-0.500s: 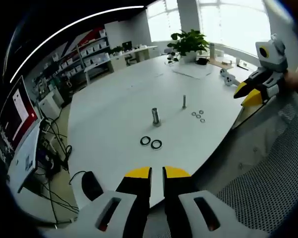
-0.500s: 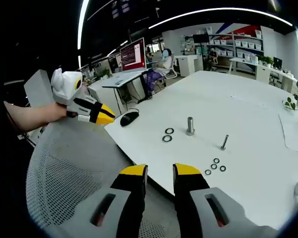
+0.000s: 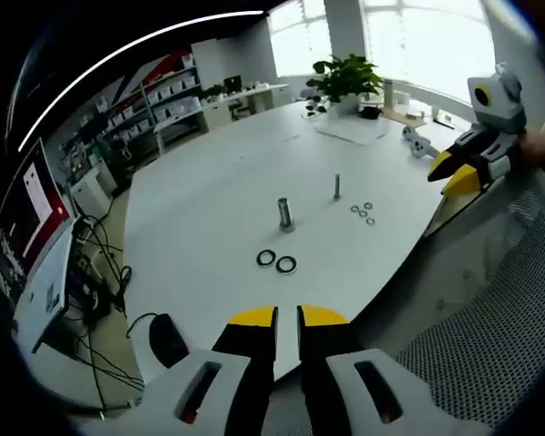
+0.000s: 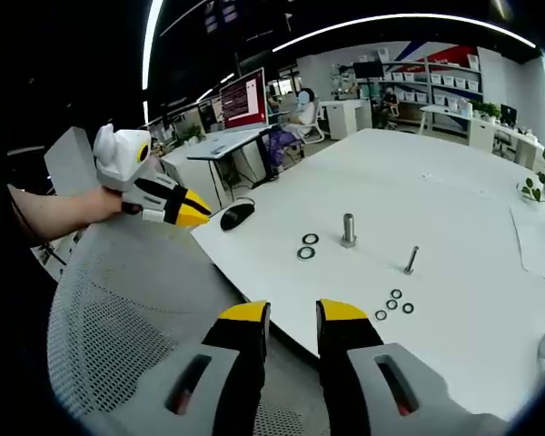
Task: Place the washer onto the threaded stud by aligning its center hole with the stud, sliding it down to the base, and recovering from edge contact or off-axis alignment until the washer reaches the visible bottom stop.
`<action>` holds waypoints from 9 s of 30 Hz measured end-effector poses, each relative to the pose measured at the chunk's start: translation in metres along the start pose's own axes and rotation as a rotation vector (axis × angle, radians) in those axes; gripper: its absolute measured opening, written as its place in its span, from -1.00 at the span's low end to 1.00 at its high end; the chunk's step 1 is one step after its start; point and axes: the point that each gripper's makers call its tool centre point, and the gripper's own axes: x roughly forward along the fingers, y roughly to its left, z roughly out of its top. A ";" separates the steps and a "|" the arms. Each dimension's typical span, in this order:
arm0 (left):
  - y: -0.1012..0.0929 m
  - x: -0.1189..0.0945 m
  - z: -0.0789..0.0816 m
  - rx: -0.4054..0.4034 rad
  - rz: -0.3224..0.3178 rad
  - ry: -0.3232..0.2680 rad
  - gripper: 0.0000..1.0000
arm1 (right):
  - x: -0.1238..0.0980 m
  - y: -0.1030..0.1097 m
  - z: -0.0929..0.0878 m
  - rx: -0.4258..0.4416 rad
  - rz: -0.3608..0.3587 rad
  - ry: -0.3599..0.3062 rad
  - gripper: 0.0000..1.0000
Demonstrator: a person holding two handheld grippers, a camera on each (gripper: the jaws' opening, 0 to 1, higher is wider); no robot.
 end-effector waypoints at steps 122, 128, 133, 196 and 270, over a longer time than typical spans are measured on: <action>0.031 -0.009 0.011 -0.243 0.012 -0.090 -0.59 | -0.020 -0.050 0.000 0.015 -0.269 -0.016 -0.40; 0.027 -0.007 0.010 -0.229 0.003 -0.074 -0.59 | -0.021 -0.050 0.002 0.020 -0.271 -0.028 -0.40; 0.023 -0.005 0.007 -0.228 -0.011 -0.055 -0.59 | -0.022 -0.051 0.000 0.026 -0.272 -0.022 -0.39; 0.004 0.007 -0.011 -0.247 -0.112 0.059 -0.48 | -0.019 -0.049 -0.004 0.067 -0.253 -0.011 -0.36; -0.009 0.167 -0.003 -0.103 -0.222 0.413 -0.29 | -0.019 -0.053 -0.015 0.108 -0.256 0.033 -0.36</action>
